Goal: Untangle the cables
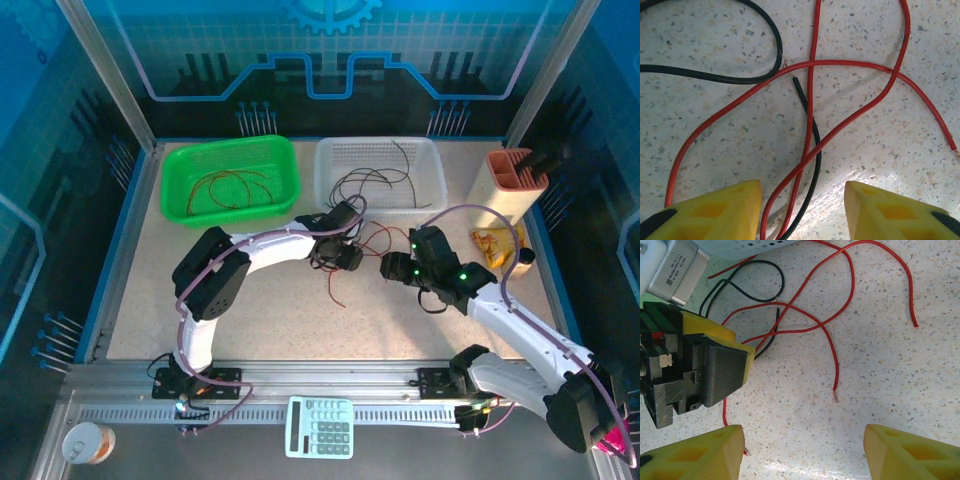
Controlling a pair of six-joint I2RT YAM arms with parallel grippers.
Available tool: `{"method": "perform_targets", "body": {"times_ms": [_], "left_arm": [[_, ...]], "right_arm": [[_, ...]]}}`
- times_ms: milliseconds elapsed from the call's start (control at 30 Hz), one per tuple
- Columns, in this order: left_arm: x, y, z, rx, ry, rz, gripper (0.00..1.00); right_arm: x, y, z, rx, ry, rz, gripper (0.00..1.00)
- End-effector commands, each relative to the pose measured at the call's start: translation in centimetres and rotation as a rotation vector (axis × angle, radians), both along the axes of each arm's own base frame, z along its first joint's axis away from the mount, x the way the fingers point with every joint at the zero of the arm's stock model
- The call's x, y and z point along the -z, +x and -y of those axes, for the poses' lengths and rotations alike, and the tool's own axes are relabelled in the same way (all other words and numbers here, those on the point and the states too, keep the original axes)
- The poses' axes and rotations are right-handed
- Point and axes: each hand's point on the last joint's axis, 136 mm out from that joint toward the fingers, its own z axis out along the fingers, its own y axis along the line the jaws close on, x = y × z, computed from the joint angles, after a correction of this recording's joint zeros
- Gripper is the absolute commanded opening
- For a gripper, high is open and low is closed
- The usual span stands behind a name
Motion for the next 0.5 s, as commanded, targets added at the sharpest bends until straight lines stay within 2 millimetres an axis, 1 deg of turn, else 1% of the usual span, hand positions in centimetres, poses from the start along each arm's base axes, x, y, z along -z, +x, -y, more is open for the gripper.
{"method": "perform_targets", "body": {"times_ms": [0, 267, 300, 367, 400, 433, 467], "left_arm": [[0.1, 0.2, 0.5, 0.028, -0.011, -0.02, 0.47], [1.6, 0.1, 0.5, 0.02, -0.007, -0.048, 0.35], [1.8, 0.1, 0.4, 0.018, -0.004, -0.049, 0.32], [2.0, 0.2, 0.3, 0.011, 0.0, -0.049, 0.21], [2.0, 0.2, 0.3, 0.012, 0.002, -0.049, 0.14], [1.8, 0.2, 0.2, 0.01, 0.002, -0.045, 0.04], [1.4, 0.3, 0.2, 0.009, 0.0, -0.038, 0.0]], "right_arm": [[0.1, -0.3, 0.6, 0.006, -0.004, -0.007, 0.65], [-0.7, -0.2, 1.0, 0.022, 0.01, 0.013, 0.65], [-0.8, -0.2, 1.0, 0.023, 0.013, 0.016, 0.65], [-1.0, -0.2, 1.0, 0.023, 0.015, 0.019, 0.65], [-1.0, -0.2, 1.0, 0.022, 0.015, 0.019, 0.65], [-1.1, -0.2, 1.0, 0.02, 0.017, 0.02, 0.65], [-1.2, -0.2, 1.0, 0.019, 0.018, 0.022, 0.65]]}}
